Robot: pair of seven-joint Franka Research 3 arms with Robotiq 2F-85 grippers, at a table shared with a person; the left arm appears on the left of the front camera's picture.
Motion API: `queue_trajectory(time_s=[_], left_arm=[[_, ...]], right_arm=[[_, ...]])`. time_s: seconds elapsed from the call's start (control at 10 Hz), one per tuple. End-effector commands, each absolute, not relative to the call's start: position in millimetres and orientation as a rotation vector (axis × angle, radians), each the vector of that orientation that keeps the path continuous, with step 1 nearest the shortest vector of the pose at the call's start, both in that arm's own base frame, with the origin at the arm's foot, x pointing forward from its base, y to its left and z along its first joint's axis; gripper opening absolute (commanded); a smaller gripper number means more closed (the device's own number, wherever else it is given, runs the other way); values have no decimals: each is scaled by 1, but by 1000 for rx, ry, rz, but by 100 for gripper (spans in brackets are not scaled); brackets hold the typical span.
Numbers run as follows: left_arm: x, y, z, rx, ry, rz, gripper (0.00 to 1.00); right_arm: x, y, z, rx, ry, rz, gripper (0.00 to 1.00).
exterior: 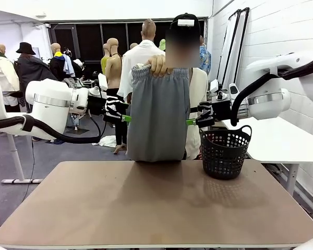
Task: Fold the training pants.
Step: Grab both ends of the Training pants handed by a person.
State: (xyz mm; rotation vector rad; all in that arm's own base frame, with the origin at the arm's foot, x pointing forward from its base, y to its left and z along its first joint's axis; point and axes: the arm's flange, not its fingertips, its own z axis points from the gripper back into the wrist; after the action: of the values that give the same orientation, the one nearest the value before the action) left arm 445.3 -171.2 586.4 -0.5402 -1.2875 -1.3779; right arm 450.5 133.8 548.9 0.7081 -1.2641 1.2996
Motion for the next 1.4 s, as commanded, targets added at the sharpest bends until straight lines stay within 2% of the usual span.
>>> queue_trajectory(time_s=[0.0,0.7,0.9,1.0,1.3], left_arm=[[452,-174,587,-548,-1353,-1391,100],[437,-185,610,-671,-1385,-1443,100],[433,-187,616,-680,-1416,-1389,100],[435,-188,610,-662,-1353,-1447,100],[434,-188,612,-666,-1364,-1434,100]], right_arm=[[451,135,551,710,-1342,1290,100],[443,141,571,757,-1487,1308,100],[445,143,571,754,-1472,1302,100],[441,139,575,755,-1436,1313,100],[441,138,574,746,-1433,1313,100]])
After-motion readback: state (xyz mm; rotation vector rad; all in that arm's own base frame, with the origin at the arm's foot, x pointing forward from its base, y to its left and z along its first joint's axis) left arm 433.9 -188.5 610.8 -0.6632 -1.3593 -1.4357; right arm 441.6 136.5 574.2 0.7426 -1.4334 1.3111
